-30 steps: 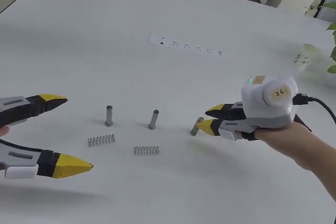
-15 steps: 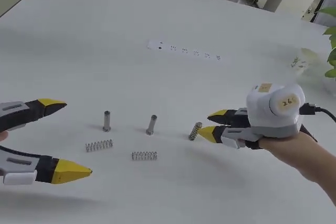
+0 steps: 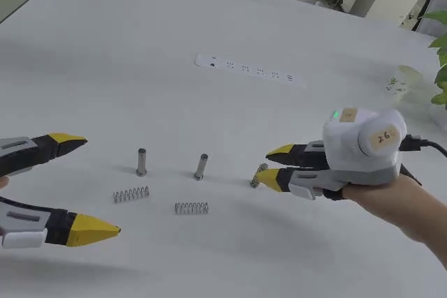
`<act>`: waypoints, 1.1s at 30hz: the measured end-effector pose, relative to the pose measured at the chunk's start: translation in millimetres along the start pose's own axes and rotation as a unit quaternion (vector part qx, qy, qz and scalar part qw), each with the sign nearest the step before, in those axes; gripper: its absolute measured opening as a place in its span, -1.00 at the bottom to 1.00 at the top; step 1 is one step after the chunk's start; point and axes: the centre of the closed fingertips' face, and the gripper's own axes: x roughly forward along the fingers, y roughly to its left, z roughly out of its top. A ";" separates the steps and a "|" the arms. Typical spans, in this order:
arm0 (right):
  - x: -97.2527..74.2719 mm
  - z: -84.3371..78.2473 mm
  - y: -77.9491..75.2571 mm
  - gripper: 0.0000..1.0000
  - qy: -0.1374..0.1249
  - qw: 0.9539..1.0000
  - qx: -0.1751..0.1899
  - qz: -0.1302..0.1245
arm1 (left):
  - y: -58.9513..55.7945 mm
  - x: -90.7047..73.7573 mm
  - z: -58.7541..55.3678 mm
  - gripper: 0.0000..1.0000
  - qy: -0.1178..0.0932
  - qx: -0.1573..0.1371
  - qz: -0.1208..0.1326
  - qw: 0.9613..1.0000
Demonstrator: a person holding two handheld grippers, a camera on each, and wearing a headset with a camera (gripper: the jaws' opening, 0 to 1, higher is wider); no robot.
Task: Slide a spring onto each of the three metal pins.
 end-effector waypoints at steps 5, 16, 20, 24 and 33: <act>5.3 6.1 11.1 -0.59 0.012 0.999 -0.023 0.023 | 0.3 -1.2 -0.6 0.92 0.002 0.000 0.001 1.000; 20.4 23.5 37.6 -0.62 0.021 0.995 -0.072 0.068 | 0.8 -2.1 -1.2 0.92 0.001 0.001 0.001 1.000; 28.8 24.8 49.2 -0.63 0.032 0.991 -0.095 0.085 | -0.2 -2.6 -2.3 0.92 0.004 0.004 0.001 1.000; 36.2 24.0 62.3 -0.65 0.042 0.987 -0.114 0.103 | -0.6 -3.1 -3.2 0.92 0.006 0.004 0.001 1.000; 59.0 16.2 84.2 -0.67 0.075 0.975 -0.162 0.134 | -3.5 -1.5 -1.1 0.92 0.004 0.003 -0.002 1.000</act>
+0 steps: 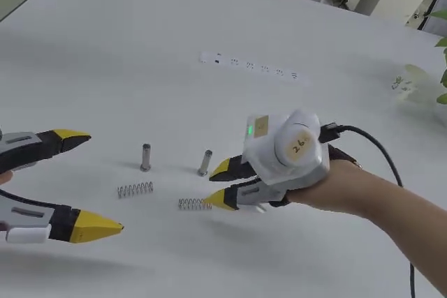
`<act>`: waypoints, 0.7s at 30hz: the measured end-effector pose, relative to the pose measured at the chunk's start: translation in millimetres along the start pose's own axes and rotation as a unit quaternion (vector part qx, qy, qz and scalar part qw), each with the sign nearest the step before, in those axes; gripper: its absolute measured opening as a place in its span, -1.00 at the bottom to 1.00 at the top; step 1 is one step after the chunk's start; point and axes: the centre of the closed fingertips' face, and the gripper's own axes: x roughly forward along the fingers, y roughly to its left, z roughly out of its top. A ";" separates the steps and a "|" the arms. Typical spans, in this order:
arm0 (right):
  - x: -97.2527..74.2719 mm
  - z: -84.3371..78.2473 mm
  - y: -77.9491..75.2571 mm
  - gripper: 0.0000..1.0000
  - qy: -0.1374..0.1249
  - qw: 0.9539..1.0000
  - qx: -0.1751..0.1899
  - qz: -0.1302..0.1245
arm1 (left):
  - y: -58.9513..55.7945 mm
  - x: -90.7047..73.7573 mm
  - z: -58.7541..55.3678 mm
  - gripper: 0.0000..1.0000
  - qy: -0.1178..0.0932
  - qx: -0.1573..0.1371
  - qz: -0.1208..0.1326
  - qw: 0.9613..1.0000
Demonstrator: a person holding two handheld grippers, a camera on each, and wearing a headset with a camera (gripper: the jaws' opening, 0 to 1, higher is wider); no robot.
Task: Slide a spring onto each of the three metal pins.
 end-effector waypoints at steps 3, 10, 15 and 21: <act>8.3 -0.1 1.0 -0.67 0.005 1.000 0.000 0.007 | -0.2 -0.1 -0.8 0.91 0.002 0.001 0.000 1.000; 20.5 -11.7 3.0 -0.68 0.027 0.999 -0.003 0.020 | 0.2 -2.8 -1.9 0.91 0.003 0.002 0.001 1.000; 26.4 -20.4 2.6 -0.70 0.041 0.999 -0.003 0.024 | 0.5 -3.9 -2.6 0.90 0.004 0.001 0.002 1.000; 32.2 -25.9 0.6 -0.74 0.047 0.999 0.009 0.024 | -0.8 -3.4 -2.7 0.90 0.004 0.000 0.001 1.000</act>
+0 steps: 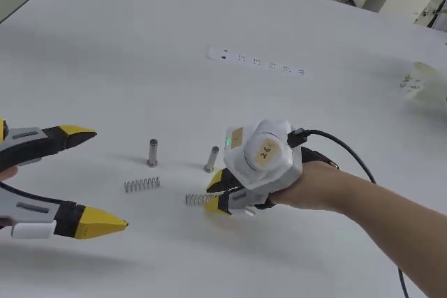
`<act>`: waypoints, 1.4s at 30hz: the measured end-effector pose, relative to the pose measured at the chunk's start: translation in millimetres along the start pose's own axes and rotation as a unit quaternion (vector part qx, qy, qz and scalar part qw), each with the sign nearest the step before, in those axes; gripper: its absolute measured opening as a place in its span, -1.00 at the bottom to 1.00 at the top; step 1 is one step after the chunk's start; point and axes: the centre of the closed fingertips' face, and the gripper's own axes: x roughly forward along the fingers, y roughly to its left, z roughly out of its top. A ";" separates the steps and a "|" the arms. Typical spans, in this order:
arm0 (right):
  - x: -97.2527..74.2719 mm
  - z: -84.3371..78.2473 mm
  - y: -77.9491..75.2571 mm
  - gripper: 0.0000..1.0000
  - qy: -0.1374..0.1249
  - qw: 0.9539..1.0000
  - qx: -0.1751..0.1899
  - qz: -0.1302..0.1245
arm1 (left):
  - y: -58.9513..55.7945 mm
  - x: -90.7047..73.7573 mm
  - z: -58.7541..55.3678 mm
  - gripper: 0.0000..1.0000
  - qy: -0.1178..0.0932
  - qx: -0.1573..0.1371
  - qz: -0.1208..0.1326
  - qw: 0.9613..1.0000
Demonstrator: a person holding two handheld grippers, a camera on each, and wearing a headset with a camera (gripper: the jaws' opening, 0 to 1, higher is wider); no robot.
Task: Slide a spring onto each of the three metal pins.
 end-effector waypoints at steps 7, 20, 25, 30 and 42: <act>5.8 -5.5 2.0 -0.83 0.005 1.000 -0.004 0.003 | -0.5 -1.0 -1.2 0.89 0.002 0.000 0.000 1.000; -17.5 1.2 3.2 -0.84 -0.015 1.000 0.000 -0.006 | -6.6 1.0 -2.3 0.87 0.006 0.002 -0.008 1.000; -30.1 6.9 2.1 -0.84 -0.022 1.000 -0.005 -0.013 | -10.3 2.5 -2.1 0.85 0.006 0.002 -0.014 1.000; -42.4 14.5 2.3 -0.84 -0.030 0.999 -0.010 -0.018 | -11.6 4.1 -3.9 0.81 0.009 0.001 -0.017 1.000; -52.0 20.2 15.4 -0.84 -0.033 0.999 -0.019 -0.011 | -37.9 18.3 -7.2 0.25 0.023 0.002 -0.077 0.997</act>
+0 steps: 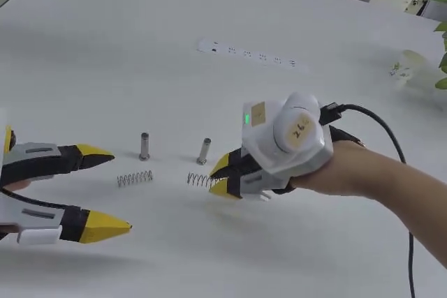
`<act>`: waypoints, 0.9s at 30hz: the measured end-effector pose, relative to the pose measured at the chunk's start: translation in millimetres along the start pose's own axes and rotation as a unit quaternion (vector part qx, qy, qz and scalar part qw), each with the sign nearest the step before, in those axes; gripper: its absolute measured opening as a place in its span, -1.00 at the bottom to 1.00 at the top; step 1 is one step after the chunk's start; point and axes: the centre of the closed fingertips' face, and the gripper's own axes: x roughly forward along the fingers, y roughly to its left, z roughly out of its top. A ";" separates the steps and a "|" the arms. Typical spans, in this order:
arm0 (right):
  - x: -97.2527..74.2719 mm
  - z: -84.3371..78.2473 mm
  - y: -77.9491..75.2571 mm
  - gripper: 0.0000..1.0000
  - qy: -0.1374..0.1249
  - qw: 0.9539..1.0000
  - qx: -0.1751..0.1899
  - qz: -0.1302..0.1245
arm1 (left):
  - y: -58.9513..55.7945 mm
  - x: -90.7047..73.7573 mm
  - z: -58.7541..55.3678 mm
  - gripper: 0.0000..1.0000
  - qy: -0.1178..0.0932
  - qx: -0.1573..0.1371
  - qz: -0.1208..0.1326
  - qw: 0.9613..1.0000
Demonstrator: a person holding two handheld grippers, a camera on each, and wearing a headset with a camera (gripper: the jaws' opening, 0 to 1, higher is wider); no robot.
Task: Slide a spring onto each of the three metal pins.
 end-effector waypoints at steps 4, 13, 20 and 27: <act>-1.4 -0.7 5.5 -0.84 0.002 1.000 -0.003 0.001 | -4.4 10.2 4.2 0.15 0.003 0.006 -0.016 1.000; -6.6 0.2 10.8 -0.84 0.000 1.000 -0.005 -0.002 | -7.9 25.7 13.2 -0.06 -0.001 0.017 -0.039 0.999; -9.7 6.5 13.9 -0.84 -0.006 1.000 -0.013 -0.007 | -7.7 37.0 18.6 -0.18 -0.001 0.028 -0.052 0.998; -11.7 14.2 15.7 -0.84 -0.015 1.000 -0.021 -0.010 | -14.1 50.0 25.0 -0.29 -0.003 0.038 -0.068 0.997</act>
